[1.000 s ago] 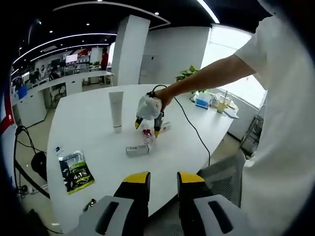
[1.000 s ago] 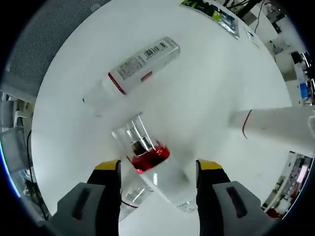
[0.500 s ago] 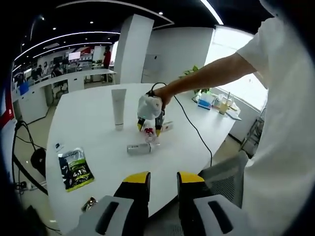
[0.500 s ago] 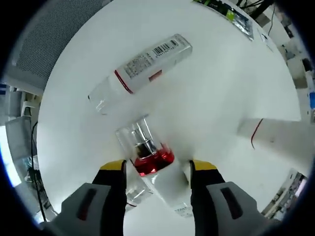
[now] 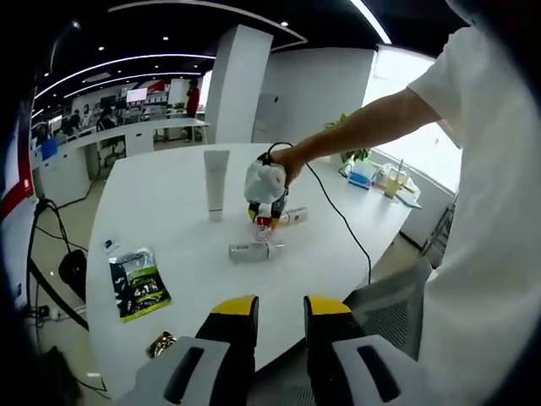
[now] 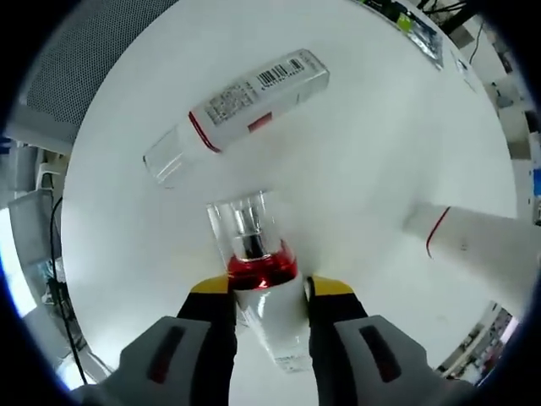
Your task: Arrange the skincare products in the storage area until every visible bottle or jar stands upright without overlapping.
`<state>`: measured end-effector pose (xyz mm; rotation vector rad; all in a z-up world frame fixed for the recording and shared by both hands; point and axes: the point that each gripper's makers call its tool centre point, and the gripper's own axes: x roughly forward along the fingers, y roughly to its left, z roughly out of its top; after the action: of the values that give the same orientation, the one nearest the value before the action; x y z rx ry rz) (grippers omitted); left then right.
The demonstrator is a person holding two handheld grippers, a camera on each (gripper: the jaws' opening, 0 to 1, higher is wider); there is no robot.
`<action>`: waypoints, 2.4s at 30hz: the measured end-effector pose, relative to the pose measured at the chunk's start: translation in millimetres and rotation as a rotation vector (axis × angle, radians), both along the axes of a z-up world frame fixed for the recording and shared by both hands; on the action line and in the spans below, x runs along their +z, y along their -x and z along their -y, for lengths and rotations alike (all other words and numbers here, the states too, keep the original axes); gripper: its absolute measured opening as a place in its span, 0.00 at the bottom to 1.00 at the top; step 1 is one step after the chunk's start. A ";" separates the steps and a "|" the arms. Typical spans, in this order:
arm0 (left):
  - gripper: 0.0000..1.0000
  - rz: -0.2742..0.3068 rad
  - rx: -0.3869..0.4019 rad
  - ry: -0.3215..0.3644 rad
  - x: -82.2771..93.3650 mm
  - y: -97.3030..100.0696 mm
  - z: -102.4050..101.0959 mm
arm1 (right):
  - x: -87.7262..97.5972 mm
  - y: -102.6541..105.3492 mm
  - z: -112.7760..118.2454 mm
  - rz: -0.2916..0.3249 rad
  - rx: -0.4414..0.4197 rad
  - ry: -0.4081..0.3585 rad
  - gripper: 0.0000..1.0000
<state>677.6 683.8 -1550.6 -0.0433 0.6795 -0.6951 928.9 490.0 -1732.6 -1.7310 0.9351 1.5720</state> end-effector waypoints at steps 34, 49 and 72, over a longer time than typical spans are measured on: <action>0.22 0.022 -0.015 0.022 10.0 7.5 -4.0 | 45.9 1.8 -6.3 0.085 -0.285 -0.325 0.24; 0.22 0.046 -0.064 0.026 17.5 -0.4 -8.4 | 74.3 5.4 -19.7 0.124 -0.422 -0.472 0.24; 0.22 0.062 -0.103 0.047 23.2 -1.4 -12.1 | 122.1 24.3 -36.5 0.092 -0.728 -0.742 0.24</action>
<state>679.0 695.9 -1527.3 -0.0303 0.6090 -0.8085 904.7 526.5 -1610.5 -0.7992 0.6850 1.1162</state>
